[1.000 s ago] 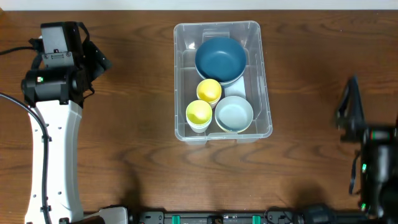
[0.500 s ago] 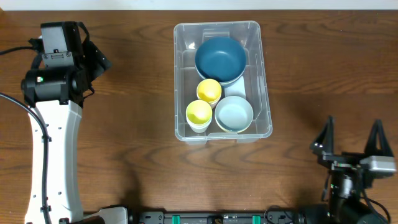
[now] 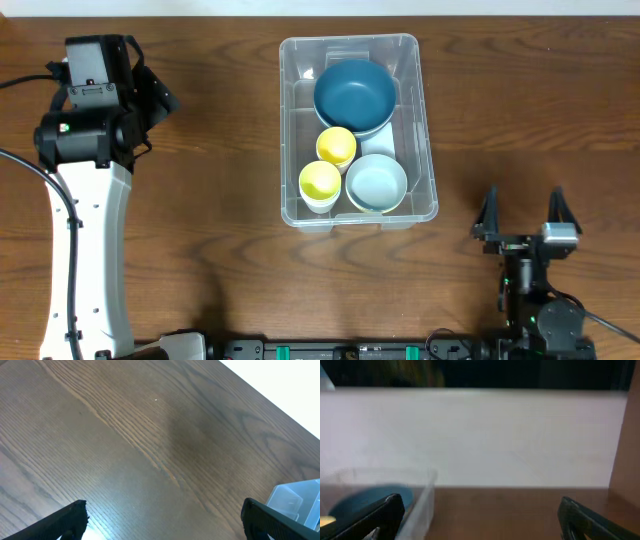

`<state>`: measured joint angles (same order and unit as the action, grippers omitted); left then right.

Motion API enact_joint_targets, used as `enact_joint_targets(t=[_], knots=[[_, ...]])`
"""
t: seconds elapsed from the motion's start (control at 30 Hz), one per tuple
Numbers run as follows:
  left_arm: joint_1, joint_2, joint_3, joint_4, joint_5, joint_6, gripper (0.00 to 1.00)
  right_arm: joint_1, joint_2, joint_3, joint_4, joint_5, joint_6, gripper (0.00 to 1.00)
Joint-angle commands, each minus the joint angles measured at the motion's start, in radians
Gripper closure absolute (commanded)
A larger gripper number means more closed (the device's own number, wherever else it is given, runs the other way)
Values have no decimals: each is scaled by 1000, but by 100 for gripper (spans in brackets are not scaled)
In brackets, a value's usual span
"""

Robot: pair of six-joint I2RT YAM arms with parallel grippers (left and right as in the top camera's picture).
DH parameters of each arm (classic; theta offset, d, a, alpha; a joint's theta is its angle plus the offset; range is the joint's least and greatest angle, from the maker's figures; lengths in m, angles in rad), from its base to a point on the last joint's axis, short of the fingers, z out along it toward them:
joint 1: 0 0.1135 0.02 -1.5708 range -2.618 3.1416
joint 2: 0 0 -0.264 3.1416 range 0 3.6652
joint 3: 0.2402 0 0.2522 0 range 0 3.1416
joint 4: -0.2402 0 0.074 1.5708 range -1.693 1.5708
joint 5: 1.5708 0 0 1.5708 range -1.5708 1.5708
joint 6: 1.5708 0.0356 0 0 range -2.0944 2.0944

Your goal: Pack container

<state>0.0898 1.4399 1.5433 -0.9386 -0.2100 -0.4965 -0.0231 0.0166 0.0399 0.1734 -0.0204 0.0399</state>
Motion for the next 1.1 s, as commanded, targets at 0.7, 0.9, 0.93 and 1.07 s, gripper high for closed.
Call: enact_joint_targets(t=[0.7, 0.9, 0.93, 1.07], knots=[[2, -2, 15, -3, -11, 6, 2, -11, -11, -35, -239, -64, -25, 1], [2, -2, 15, -3, -11, 6, 2, -11, -11, -35, -240, -63, -18, 1], [2, -2, 15, -3, -11, 6, 2, -11, -11, -35, -239, -63, -19, 1], [2, -2, 15, -3, -11, 6, 2, -11, -11, -35, -240, -63, -19, 1]])
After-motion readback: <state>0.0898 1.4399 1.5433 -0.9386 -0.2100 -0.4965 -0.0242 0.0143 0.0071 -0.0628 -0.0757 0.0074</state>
